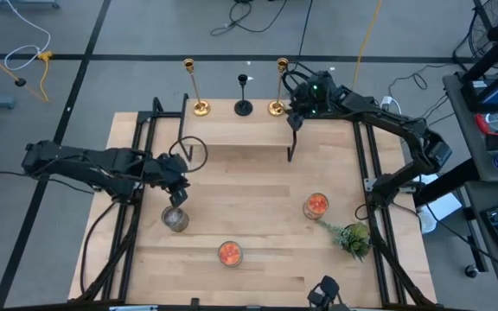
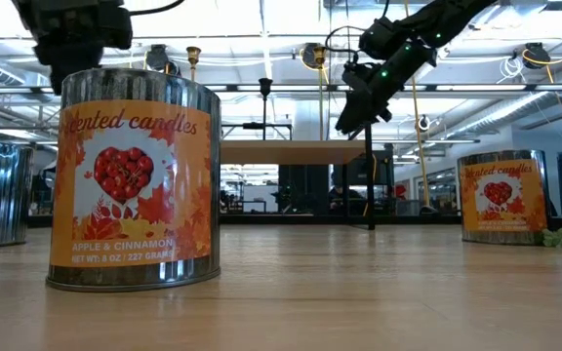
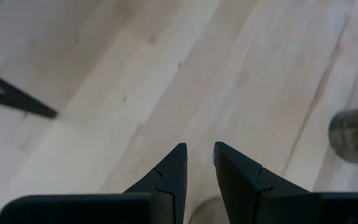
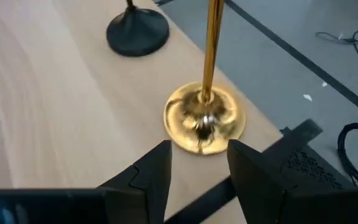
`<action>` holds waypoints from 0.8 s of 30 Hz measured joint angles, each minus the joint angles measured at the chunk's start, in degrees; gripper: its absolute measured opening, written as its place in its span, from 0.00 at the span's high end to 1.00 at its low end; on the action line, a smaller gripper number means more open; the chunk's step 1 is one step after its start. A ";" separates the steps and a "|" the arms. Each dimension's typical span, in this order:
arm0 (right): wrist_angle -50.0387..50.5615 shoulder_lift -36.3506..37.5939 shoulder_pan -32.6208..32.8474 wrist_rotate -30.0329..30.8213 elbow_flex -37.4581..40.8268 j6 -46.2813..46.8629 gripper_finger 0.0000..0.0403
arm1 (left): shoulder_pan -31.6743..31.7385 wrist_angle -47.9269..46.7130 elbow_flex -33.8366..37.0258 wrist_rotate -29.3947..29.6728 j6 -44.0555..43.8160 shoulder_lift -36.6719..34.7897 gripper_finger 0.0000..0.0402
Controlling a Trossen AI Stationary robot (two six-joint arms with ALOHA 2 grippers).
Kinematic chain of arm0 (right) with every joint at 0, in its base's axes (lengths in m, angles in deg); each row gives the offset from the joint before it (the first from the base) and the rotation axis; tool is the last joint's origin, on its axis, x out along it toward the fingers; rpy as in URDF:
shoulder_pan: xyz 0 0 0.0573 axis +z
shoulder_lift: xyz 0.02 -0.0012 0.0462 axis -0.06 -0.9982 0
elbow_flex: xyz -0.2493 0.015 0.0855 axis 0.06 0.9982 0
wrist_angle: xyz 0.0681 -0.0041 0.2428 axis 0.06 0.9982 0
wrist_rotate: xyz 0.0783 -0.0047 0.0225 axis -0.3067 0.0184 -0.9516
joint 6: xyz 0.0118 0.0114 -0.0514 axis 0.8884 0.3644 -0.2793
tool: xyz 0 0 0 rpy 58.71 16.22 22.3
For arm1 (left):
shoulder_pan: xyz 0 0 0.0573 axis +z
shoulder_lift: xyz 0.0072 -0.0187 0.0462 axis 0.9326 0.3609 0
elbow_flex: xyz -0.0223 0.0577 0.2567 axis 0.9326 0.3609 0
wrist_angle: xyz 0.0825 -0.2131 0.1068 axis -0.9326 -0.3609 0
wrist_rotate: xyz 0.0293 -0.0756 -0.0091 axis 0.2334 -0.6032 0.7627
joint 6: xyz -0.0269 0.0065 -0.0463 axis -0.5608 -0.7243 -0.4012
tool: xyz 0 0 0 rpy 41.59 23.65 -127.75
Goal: Pick & Place candle stick holders
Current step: Put the brown candle on the shelf
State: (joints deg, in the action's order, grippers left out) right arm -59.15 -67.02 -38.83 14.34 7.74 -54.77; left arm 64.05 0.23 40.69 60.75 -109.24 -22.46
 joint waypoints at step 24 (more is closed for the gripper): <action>-35.87 32.84 20.05 -0.28 44.65 7.57 0.61 | -17.12 -2.28 10.11 -1.53 -4.09 0.00 0.79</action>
State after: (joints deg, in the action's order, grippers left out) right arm -95.02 -34.18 -18.78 14.06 52.39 -47.20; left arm 46.93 -2.05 50.79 59.22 -113.33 -22.46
